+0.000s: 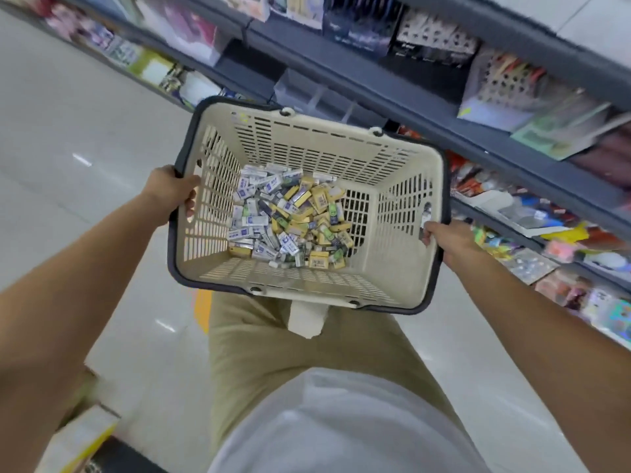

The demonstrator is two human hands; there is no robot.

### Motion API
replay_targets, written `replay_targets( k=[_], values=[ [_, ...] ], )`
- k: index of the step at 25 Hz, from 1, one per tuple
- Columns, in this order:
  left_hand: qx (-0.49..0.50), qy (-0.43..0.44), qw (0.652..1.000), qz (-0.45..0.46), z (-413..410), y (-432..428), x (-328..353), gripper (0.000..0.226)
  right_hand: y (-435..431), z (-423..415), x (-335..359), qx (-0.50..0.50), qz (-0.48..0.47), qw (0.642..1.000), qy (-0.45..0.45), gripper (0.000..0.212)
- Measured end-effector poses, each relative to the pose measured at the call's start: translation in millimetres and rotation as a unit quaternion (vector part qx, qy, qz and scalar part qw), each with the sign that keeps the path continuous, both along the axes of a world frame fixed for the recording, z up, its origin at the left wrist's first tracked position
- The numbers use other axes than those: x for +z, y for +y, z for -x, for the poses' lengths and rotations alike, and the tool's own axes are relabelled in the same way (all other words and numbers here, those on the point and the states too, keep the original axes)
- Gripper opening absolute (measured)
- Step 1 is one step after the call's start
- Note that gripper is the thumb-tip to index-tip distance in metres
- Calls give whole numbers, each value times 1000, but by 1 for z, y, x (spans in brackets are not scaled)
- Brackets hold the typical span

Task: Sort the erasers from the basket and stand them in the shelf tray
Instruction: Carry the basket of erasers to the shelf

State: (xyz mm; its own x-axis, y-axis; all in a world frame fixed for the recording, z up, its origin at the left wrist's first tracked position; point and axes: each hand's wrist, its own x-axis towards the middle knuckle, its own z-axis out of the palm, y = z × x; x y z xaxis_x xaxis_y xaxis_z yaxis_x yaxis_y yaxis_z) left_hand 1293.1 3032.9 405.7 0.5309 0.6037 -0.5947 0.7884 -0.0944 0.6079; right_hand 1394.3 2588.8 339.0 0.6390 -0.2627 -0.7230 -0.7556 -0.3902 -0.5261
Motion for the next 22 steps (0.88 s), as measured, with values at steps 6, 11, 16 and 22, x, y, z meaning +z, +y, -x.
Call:
replay_targets(
  k=[6, 11, 16, 22],
  values=[
    [-97, 47, 994, 17, -81, 69, -39, 21, 66, 1, -35, -73, 36, 996, 42, 33],
    [-166, 89, 981, 45, -142, 119, -108, 17, 117, 2, -97, -208, 48, 977, 29, 24],
    [-196, 100, 975, 44, -174, 134, -186, 11, 128, 6, -158, -262, 52, 963, 29, 13],
    [-222, 100, 969, 42, -184, 126, -270, 24, 125, 4, -219, -251, 69, 965, 26, 21]
  ],
)
